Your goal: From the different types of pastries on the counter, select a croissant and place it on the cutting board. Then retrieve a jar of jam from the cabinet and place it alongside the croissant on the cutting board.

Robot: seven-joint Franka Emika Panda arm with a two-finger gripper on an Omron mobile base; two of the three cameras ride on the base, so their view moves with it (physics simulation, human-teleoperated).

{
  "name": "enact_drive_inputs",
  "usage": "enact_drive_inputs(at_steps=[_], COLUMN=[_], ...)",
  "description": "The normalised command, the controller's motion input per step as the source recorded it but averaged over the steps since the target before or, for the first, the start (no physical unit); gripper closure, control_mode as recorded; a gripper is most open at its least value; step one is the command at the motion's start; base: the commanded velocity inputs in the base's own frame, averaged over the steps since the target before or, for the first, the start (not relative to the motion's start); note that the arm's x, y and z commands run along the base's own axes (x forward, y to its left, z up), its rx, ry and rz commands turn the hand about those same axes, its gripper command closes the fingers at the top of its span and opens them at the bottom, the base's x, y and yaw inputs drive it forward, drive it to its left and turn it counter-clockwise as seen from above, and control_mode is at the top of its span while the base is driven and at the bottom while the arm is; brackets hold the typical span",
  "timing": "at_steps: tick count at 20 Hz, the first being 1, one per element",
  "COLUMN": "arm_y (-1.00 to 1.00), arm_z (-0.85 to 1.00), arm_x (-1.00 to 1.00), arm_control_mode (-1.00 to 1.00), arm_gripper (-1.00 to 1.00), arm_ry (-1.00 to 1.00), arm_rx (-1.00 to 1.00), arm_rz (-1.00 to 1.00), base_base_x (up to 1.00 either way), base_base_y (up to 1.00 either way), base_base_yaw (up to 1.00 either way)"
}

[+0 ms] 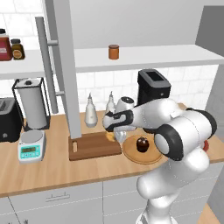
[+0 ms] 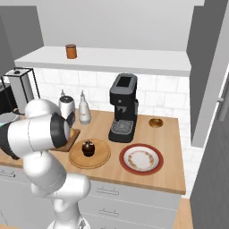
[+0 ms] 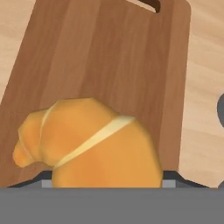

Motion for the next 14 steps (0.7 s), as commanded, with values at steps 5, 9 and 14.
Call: enact_drive_inputs(at_steps=[5,9,14], arm_y=[0.14,0.34,0.19], arm_z=[-0.25,-0.26,-0.38], arm_x=[0.26,0.18,0.11], arm_control_mode=[-1.0,-1.0,-1.0], arm_gripper=[1.0,1.0,-1.0], arm_ry=[0.05,0.09,0.05], arm_rx=[0.0,-0.03,-0.05], arm_rz=[0.11,0.13,0.09], base_base_x=[0.0,0.0,0.0], base_base_y=[0.0,0.0,0.0], base_base_yaw=[0.0,0.0,0.0])
